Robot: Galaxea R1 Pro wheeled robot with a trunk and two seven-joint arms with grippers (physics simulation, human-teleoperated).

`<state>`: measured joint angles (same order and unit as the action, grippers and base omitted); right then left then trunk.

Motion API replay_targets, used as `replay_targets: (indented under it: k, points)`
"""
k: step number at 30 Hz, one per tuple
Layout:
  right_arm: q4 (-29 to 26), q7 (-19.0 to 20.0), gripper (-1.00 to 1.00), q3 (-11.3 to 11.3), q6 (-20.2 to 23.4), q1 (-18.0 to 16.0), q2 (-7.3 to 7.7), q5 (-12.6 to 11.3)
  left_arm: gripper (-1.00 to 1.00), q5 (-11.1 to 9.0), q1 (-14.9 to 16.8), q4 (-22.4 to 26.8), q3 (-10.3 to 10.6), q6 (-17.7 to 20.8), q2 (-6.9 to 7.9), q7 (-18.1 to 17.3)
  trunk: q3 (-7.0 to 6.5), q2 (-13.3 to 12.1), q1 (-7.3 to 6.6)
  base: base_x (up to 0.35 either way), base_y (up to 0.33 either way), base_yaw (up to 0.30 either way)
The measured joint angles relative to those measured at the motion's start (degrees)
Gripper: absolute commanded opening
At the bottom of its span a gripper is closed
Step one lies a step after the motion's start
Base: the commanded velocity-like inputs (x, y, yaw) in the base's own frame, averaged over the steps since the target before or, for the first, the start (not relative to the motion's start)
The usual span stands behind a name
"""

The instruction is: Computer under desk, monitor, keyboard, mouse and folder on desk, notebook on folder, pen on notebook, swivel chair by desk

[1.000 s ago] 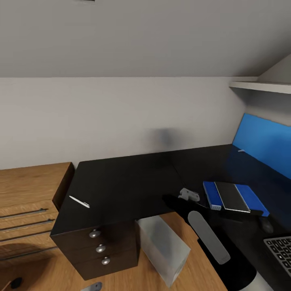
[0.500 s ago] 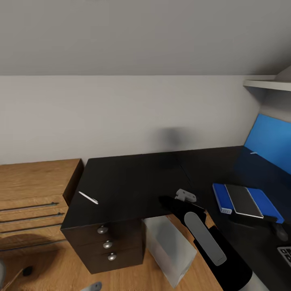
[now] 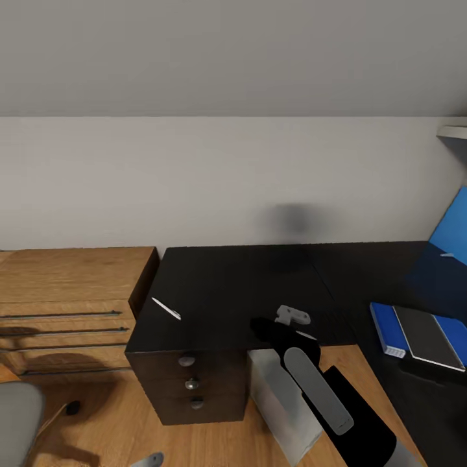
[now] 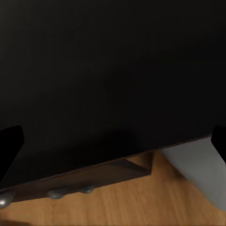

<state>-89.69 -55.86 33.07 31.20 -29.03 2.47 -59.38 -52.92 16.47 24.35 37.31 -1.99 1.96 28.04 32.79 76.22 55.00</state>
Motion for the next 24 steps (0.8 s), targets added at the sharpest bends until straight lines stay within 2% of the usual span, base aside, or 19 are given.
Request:
replay_targets:
  k: [24]
  points:
    - [0.1,0.0,1.00,0.1,0.0,0.0,-0.14,0.9,1.00,0.1,0.0,0.0,0.2,0.0,-0.09,0.0,1.19,0.0,0.00,0.000,0.000,0.235]
